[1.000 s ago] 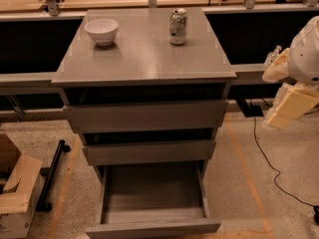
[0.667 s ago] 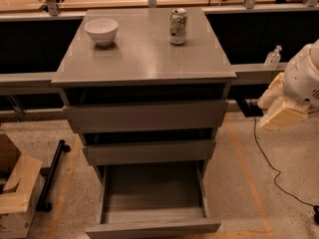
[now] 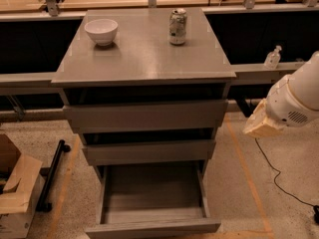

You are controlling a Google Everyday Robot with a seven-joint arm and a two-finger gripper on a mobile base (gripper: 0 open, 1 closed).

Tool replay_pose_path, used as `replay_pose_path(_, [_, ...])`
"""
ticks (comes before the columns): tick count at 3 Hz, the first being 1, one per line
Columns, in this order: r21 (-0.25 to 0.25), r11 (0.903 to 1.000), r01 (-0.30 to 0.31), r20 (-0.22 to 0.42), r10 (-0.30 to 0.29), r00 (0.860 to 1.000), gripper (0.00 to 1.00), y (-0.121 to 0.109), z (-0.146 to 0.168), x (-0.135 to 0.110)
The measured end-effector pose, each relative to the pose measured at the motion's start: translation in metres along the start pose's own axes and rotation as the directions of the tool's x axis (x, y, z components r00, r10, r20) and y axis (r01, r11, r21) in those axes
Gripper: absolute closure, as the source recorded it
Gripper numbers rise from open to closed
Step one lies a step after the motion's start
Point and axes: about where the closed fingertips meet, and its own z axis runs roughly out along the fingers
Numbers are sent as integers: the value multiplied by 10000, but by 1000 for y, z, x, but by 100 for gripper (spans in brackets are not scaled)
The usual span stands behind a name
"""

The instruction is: Close bottom drawer

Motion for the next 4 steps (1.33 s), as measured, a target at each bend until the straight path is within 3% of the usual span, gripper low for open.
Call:
replay_pose_path(1, [-552,9983,-174,-146,166,9998,100,8,23,3])
replay_pose_path(2, [-1503,9876,-445,-484,376,9981,100,25,91,13])
replay_pose_path(3, [-2529,9661,-515,-732,340,9967,100,56,181,31])
replay_pose_path(4, [-2530,9661,-514,-732,339,9967,100,56,181,31])
